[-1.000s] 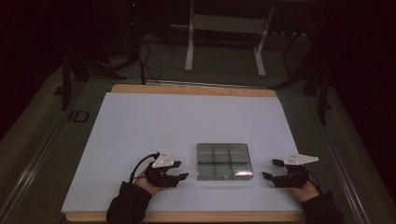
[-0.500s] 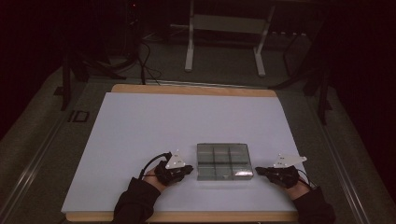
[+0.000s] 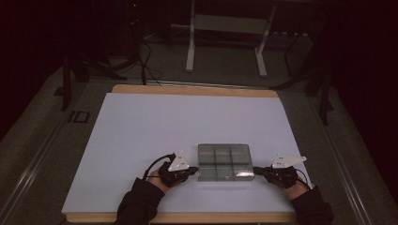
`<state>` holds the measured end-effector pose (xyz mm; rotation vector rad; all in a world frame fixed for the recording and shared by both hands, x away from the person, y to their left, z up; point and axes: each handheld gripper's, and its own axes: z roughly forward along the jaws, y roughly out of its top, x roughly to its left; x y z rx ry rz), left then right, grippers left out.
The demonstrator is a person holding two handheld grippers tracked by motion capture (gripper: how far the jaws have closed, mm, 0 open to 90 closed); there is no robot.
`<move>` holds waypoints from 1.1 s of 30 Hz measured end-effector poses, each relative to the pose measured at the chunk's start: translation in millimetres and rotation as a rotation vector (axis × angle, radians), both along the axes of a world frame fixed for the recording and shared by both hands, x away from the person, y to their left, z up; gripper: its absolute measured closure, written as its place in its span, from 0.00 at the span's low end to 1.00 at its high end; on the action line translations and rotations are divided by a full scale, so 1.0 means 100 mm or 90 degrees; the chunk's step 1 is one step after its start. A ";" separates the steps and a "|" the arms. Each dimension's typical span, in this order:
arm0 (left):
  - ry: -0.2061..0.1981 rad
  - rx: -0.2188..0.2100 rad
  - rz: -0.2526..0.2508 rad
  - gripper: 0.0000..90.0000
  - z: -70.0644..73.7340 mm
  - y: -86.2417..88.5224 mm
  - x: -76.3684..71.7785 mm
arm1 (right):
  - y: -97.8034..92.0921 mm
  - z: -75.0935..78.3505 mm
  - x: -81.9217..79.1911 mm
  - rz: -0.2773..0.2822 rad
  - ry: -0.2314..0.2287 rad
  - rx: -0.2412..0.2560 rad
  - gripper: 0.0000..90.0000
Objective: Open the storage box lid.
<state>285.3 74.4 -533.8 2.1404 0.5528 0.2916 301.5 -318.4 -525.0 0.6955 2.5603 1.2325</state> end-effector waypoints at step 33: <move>-0.024 -0.049 0.044 0.72 0.11 0.02 0.08 | 0.00 0.12 0.07 -0.020 -0.025 0.041 0.84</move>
